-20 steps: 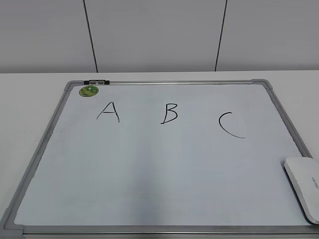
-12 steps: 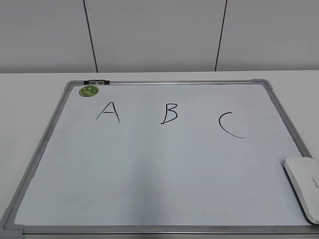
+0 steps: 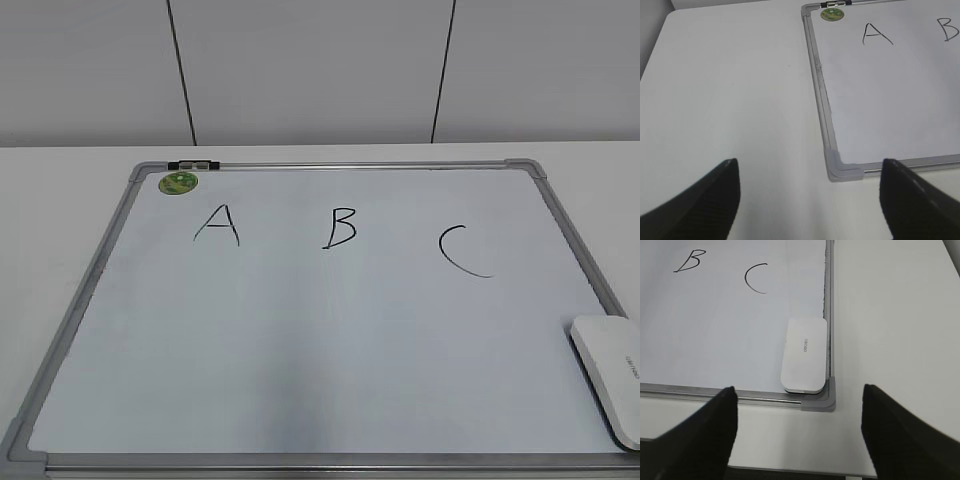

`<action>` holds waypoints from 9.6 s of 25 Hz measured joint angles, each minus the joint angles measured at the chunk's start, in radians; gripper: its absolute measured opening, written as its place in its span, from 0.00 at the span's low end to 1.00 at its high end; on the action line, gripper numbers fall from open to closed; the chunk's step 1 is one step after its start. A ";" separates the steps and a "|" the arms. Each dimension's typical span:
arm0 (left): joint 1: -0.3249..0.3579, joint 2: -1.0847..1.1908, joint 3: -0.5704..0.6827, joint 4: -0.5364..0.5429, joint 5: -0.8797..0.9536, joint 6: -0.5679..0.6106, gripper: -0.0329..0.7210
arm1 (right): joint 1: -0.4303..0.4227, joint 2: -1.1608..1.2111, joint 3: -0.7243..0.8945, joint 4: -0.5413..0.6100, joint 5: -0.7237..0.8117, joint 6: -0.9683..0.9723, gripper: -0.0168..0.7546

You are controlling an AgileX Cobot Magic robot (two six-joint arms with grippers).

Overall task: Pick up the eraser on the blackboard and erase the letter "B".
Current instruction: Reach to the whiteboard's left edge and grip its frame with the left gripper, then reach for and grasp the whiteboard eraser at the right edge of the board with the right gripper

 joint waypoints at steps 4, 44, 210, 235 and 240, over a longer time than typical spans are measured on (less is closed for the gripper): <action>0.000 0.007 -0.017 -0.007 -0.042 0.000 0.90 | 0.000 0.000 0.000 0.000 0.000 0.000 0.76; -0.018 1.789 -0.743 -0.104 -0.257 0.044 0.75 | 0.000 0.000 0.000 0.000 0.000 0.000 0.76; 0.020 2.137 -0.936 -0.301 -0.203 0.164 0.09 | 0.000 1.148 -0.102 0.067 -0.432 -0.004 0.88; 0.020 2.137 -0.936 -0.301 -0.203 0.164 0.09 | 0.000 1.624 -0.234 0.031 -0.526 -0.027 0.83; 0.020 2.137 -0.936 -0.301 -0.203 0.164 0.08 | 0.000 1.650 -0.253 0.034 -0.522 -0.027 0.73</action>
